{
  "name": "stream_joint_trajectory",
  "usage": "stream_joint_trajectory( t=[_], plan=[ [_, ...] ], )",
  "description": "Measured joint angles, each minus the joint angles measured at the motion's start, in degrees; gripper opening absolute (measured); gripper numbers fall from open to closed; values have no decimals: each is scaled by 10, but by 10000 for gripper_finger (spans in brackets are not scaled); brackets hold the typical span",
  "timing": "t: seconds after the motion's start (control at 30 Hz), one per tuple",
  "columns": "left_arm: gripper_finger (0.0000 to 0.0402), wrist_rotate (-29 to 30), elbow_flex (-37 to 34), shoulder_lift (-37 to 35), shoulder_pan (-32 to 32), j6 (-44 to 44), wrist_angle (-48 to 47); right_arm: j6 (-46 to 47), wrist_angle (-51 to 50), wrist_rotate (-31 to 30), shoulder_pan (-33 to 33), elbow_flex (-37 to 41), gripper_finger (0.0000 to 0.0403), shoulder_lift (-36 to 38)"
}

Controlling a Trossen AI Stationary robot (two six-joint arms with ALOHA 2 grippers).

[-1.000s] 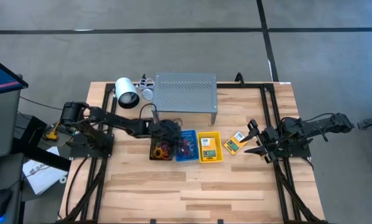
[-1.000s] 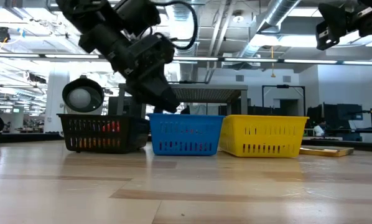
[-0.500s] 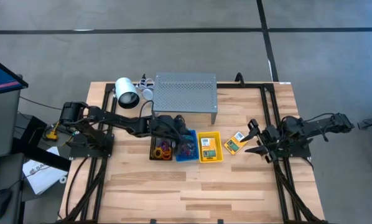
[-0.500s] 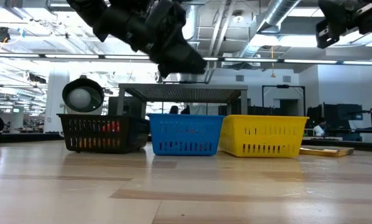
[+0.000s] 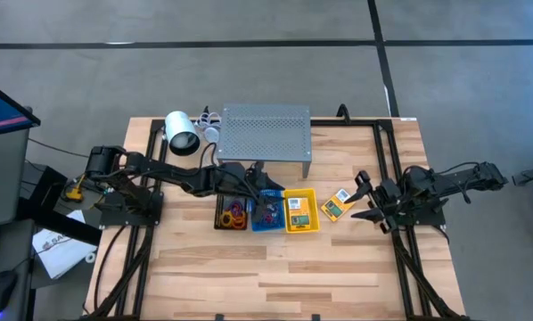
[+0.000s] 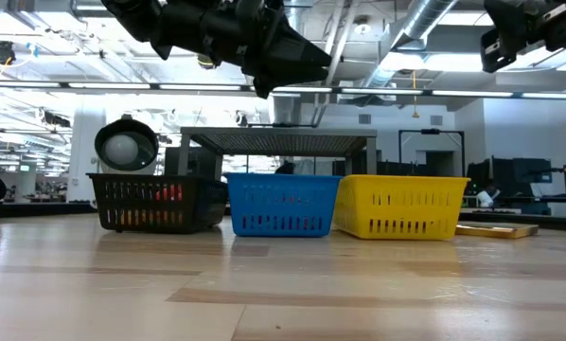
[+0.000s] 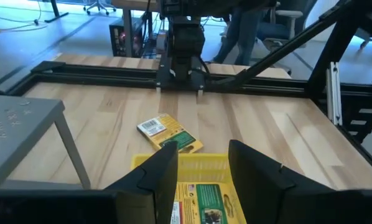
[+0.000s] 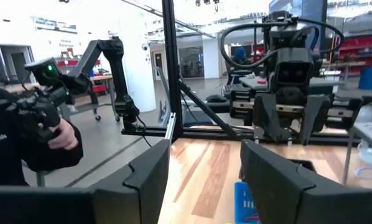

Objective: Pick & Place Office Desk Supplies
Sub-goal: Put the yellow crayon box into the yellow basket

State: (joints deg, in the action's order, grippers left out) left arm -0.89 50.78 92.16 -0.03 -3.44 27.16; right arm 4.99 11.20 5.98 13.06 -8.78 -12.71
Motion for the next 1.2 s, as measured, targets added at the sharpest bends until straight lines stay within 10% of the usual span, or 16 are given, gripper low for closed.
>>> stream_joint_trajectory(
  t=[0.73,1.2],
  plan=[
    [136,0,0,0,-20,-51,73,25,91,-1,0,0,193,-19],
    [136,0,-53,0,-81,11,91,4,79,-73,2,1,193,-180]
  ],
)
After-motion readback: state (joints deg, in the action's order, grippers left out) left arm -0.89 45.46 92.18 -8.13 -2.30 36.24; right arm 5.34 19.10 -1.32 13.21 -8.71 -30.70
